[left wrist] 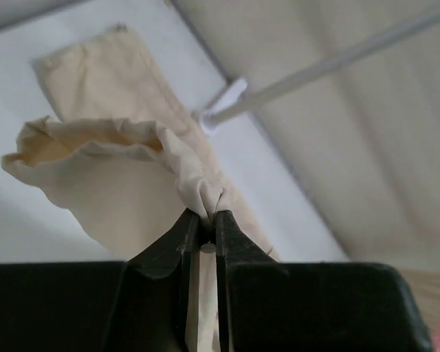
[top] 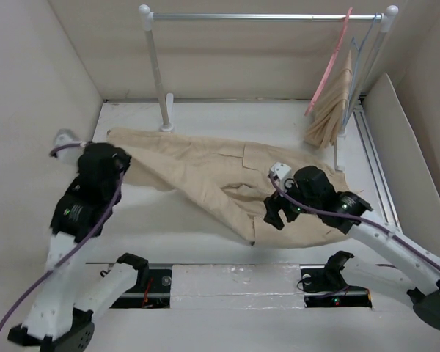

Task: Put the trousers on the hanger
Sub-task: Flatten out the trousers at the center of the board.

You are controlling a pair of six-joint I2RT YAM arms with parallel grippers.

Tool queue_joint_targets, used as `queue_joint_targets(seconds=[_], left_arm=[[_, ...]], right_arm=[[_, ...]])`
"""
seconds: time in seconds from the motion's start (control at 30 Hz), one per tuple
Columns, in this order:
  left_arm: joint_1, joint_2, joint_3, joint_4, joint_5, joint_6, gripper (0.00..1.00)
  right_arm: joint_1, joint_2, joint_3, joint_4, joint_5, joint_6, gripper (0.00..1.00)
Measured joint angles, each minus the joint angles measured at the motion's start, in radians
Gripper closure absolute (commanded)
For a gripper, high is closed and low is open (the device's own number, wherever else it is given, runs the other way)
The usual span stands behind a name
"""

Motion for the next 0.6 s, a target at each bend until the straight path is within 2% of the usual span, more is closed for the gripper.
queue_joint_targets(seconds=[0.17, 0.27, 0.4, 0.6], left_arm=[[0.001, -0.171, 0.103, -0.147, -0.174, 0.021, 1.0], [0.001, -0.191, 0.103, -0.24, -0.225, 0.037, 1.0], [0.0, -0.198, 0.1, -0.274, -0.24, 0.07, 1.0], [-0.001, -0.277, 0.098, -0.264, -0.209, 0.15, 1.0]], right_arm=[[-0.13, -0.174, -0.023, -0.186, 0.148, 0.121, 0.19], [-0.256, -0.245, -0.025, -0.257, 0.219, 0.196, 0.19], [-0.457, -0.297, -0.073, -0.287, 0.244, 0.274, 0.19], [-0.746, -0.259, -0.154, -0.334, 0.293, 0.34, 0.19]])
